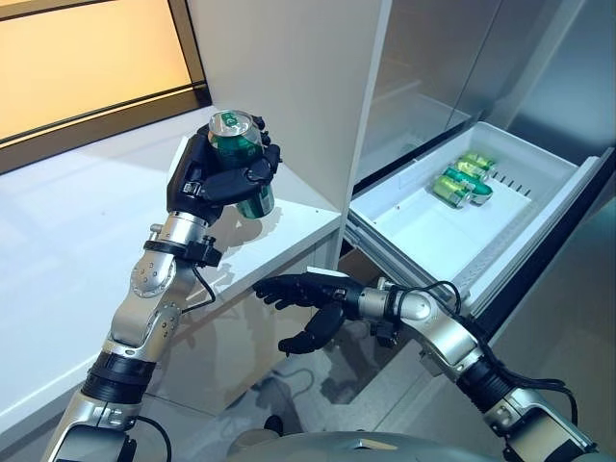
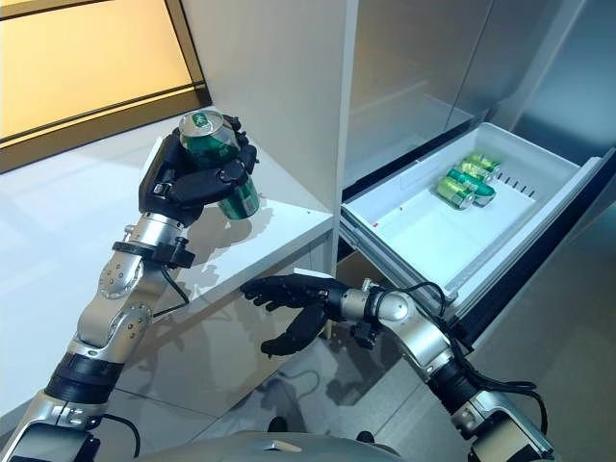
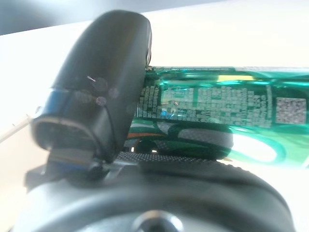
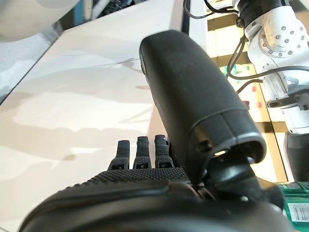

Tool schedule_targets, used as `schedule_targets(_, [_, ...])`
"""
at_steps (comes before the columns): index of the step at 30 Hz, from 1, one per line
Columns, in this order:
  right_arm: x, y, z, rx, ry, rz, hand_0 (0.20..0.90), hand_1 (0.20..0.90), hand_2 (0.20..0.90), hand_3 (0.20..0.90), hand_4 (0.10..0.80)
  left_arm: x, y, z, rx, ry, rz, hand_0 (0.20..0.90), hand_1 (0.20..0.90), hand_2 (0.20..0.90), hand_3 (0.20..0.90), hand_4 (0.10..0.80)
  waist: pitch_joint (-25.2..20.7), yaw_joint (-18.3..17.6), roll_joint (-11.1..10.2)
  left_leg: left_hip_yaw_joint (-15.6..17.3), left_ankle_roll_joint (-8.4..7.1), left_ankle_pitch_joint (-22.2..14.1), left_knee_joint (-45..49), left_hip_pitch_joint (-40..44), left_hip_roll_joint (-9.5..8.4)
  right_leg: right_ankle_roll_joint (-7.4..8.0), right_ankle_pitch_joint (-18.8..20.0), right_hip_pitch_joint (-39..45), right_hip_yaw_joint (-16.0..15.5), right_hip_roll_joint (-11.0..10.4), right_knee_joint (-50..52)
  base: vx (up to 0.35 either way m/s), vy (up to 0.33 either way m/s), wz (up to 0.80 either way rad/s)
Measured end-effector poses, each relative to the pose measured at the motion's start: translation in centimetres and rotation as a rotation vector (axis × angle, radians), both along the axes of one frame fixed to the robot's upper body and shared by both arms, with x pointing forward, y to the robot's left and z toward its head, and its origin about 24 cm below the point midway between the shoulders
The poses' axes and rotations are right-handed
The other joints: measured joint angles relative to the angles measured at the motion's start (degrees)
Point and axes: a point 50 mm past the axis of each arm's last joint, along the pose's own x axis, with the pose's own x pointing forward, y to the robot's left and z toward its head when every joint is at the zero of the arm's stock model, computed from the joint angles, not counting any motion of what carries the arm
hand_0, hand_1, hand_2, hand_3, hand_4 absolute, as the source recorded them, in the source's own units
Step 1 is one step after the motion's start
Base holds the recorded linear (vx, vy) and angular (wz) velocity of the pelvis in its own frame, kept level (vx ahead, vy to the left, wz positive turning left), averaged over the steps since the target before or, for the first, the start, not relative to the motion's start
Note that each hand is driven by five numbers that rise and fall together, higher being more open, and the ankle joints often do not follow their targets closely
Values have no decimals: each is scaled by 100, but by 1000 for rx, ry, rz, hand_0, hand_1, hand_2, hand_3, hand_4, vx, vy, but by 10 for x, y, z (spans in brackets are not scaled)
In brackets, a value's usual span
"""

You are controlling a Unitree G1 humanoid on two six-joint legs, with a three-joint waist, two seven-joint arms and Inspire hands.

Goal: Put drinks into fridge and close the fridge

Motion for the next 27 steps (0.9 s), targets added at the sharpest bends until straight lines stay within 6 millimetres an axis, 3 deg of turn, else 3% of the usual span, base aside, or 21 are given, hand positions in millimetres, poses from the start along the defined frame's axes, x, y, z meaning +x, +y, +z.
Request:
schedule_targets(1, [-1, -3, 4, 18, -1, 11, 900, 900, 900, 900, 800, -1, 0, 1, 2, -7, -6, 300, 300, 300, 200, 100, 9, -11, -16, 6, 0, 0, 0, -15, -2, 0, 0, -24, 7, 0, 0, -33, 6, -1])
schedule_targets(4, [-21, -38, 26, 263, -32, 63, 900, 900, 900, 900, 800, -16, 11, 5, 40, -70, -43, 300, 300, 300, 200, 100, 74, -40, -38, 62, 9, -1, 0, -86, -22, 4, 0, -118, 84, -21, 1, -4, 6, -8])
schedule_targets(5, [-26, -45, 43, 261, -85, 129, 900, 900, 900, 900, 800, -18, 17, 7, 59, -82, -37, 300, 300, 300, 200, 100, 76, -107, -38, 93, 15, -6, 0, -89, -24, 6, 1, -129, 98, -22, 2, -3, 10, -12])
schedule_targets(7, [-30, -48, 69, 287, -162, 196, 900, 900, 900, 900, 800, -19, 20, 11, 64, -107, -40, 300, 300, 300, 200, 100, 81, -207, -49, 90, 15, -6, -1, -77, -10, 5, 1, -113, 100, -9, 2, 0, 4, -3])
schedule_targets(10, [-30, -41, 104, 477, -244, 256, 900, 900, 900, 900, 800, -21, 19, 14, 83, -149, -79, 300, 300, 300, 200, 100, 85, -336, -48, 107, 10, -7, -1, -36, 7, 5, 1, -87, 125, 10, 1, 1, 3, -1])
schedule_targets(12, [-27, -41, 113, 518, -264, 256, 900, 900, 900, 900, 800, -22, 17, 15, 100, -165, -116, 300, 300, 300, 200, 100, 82, -340, -53, 125, 4, -15, -3, 18, 6, 5, 0, -44, 146, 7, 0, -3, 5, -4])
schedule_targets(18, [-18, -60, 114, 513, -304, 31, 900, 900, 900, 900, 800, -25, 18, 21, 123, -207, -131, 300, 300, 300, 200, 100, 82, -328, -53, 125, 1, -20, -3, 16, -1, 5, 0, -48, 153, -2, 0, 0, 0, 0])
schedule_targets(21, [-14, -77, 104, 480, -300, -146, 900, 900, 900, 900, 800, -29, 22, 27, 144, -239, -115, 300, 300, 300, 200, 100, 82, -333, -53, 140, 6, -23, -2, 11, -3, 5, 1, -63, 174, -1, 1, -7, 5, -2])
schedule_targets(27, [-3, -92, 91, 418, -267, -313, 900, 900, 900, 900, 800, -30, 25, 31, 172, -262, -119, 300, 300, 300, 200, 100, 83, -360, -52, 154, 8, -25, -1, 11, -2, 4, 1, -68, 200, 2, 1, -2, 2, -1])
